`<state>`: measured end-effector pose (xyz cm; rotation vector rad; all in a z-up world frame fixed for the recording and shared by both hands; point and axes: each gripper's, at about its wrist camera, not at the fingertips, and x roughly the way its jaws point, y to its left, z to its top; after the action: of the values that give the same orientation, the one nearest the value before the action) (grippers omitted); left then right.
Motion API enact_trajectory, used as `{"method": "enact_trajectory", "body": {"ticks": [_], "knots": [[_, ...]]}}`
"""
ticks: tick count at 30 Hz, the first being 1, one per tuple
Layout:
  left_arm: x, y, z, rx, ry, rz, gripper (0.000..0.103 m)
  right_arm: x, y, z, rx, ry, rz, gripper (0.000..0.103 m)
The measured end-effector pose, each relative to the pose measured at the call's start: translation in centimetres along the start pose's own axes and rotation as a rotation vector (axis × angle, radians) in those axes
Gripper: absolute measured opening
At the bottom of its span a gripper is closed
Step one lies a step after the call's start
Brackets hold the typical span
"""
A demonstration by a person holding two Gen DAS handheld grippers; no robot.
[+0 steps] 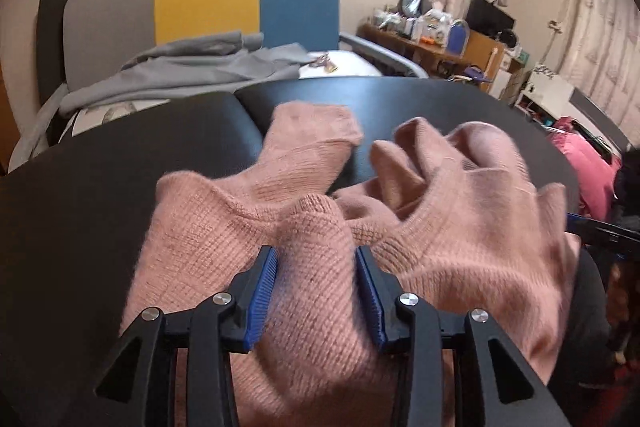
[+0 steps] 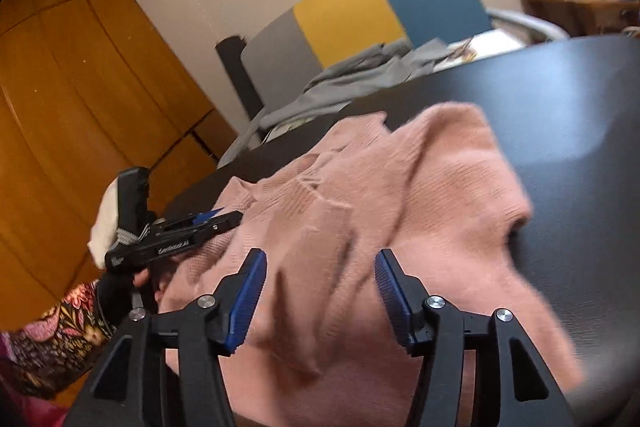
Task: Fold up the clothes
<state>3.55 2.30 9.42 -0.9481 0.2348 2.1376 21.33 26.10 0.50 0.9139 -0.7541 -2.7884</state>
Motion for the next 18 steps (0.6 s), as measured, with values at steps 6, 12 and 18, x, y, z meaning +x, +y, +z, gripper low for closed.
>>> {"method": "enact_trajectory", "body": {"ticks": [6, 12, 18], "knots": [[-2.3, 0.5, -0.9, 0.048, -0.032, -0.012, 0.041, 1.9, 6.6, 1.3, -0.233, -0.02, 0.08, 0.012], [-3.5, 1.3, -1.7, 0.048, -0.048, 0.046, 0.041, 3.8, 13.0, -1.8, -0.511, 0.091, 0.197, 0.012], [-4.8, 0.8, 0.1, 0.041, -0.125, 0.025, 0.041, 6.1, 9.7, -5.1, -0.395, 0.274, 0.172, 0.025]]}}
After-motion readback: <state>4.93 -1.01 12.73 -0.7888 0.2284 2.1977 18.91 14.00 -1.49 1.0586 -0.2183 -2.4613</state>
